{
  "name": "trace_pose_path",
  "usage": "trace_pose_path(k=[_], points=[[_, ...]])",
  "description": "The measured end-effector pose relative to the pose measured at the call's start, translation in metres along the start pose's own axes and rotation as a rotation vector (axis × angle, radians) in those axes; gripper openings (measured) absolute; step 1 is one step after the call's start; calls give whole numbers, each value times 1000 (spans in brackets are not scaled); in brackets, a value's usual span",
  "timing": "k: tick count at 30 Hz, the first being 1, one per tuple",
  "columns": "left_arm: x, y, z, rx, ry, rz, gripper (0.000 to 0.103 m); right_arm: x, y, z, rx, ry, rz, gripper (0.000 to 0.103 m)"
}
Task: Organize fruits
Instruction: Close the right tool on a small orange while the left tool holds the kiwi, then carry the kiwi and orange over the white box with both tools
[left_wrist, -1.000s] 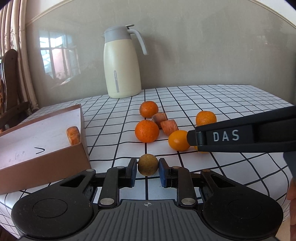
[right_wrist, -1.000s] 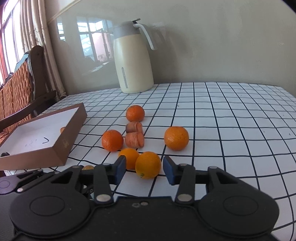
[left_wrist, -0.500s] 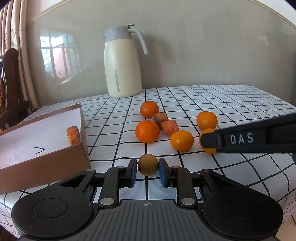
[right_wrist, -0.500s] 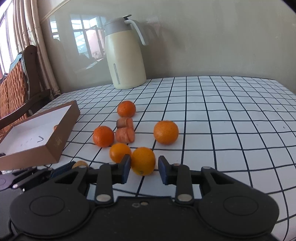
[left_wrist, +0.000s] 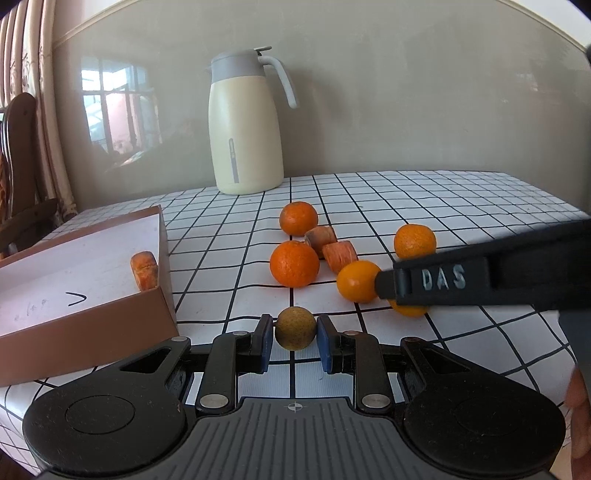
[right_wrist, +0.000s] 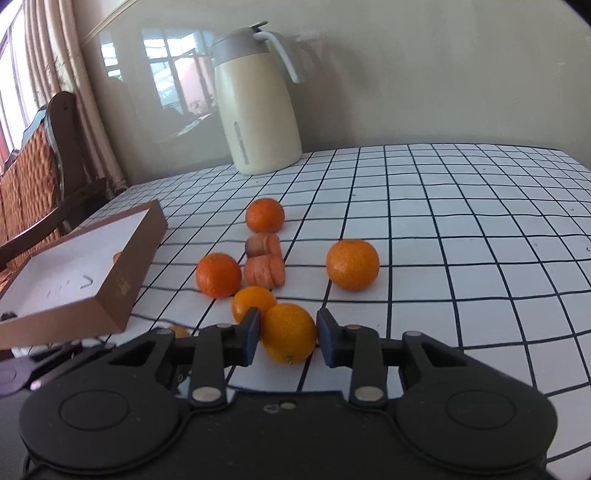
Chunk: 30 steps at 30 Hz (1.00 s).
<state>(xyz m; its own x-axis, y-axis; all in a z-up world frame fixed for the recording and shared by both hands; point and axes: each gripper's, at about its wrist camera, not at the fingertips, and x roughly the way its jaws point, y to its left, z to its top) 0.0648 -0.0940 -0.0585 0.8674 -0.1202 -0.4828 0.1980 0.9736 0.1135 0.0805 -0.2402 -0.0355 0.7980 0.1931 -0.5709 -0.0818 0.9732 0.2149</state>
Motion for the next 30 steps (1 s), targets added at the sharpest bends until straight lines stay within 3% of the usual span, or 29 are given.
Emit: trace_pose_path(k=[14, 30], points=[[-7, -1, 3, -4, -42, -1, 25, -16, 3, 0, -25, -54, 8, 24], [-35, 44, 8, -83, -58, 18, 25, -37, 26, 2, -78, -105, 68, 24]])
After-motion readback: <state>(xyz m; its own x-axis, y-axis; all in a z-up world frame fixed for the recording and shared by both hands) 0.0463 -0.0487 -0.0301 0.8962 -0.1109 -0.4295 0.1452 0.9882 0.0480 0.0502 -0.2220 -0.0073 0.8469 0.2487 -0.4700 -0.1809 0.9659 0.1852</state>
